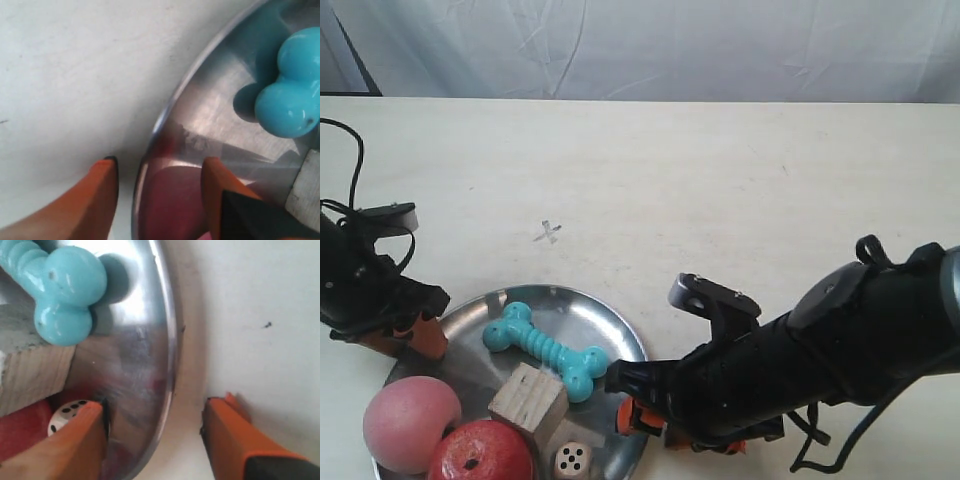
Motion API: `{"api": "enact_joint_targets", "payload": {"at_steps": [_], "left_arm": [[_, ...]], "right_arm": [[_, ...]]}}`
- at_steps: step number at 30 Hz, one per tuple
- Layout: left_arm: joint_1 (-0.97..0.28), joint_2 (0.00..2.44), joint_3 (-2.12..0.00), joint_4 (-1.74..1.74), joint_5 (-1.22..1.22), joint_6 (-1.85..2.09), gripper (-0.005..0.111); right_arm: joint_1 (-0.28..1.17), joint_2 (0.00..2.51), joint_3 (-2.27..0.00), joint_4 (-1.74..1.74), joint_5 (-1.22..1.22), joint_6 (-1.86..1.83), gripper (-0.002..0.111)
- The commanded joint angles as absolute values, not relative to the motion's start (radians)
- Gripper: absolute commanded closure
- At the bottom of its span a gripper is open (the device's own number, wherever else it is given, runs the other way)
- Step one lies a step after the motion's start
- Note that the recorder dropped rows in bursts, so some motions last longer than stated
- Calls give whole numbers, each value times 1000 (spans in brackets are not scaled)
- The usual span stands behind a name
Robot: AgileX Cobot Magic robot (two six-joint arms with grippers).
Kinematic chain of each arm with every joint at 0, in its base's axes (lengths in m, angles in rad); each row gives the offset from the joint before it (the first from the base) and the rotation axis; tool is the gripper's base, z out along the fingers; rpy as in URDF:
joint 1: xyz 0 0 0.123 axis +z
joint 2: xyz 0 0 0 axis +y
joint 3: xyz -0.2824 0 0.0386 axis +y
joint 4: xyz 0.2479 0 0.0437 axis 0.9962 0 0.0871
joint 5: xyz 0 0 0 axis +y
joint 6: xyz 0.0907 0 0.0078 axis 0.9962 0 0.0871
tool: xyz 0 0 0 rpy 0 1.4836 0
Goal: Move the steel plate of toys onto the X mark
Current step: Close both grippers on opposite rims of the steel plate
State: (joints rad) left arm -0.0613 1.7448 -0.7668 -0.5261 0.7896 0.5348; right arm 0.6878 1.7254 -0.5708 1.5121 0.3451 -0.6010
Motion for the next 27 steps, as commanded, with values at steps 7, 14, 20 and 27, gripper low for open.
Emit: {"api": "enact_joint_targets", "payload": {"at_steps": [7,14,20,27], "left_arm": [[-62,1745,-770,-487,817,539,57],[-75,1745,-770,-489,817,535,57],[-144,1768,-759,-474,790,535,57],[-186,1842,-758,-524,796,535,58]], "right_arm": [[688,1778,-565,1609,364,-688,53],[688,1809,-565,1720,393,-794,53],[688,1831,-565,1744,411,-848,53],[688,1831,-565,1744,408,-861,53]]}}
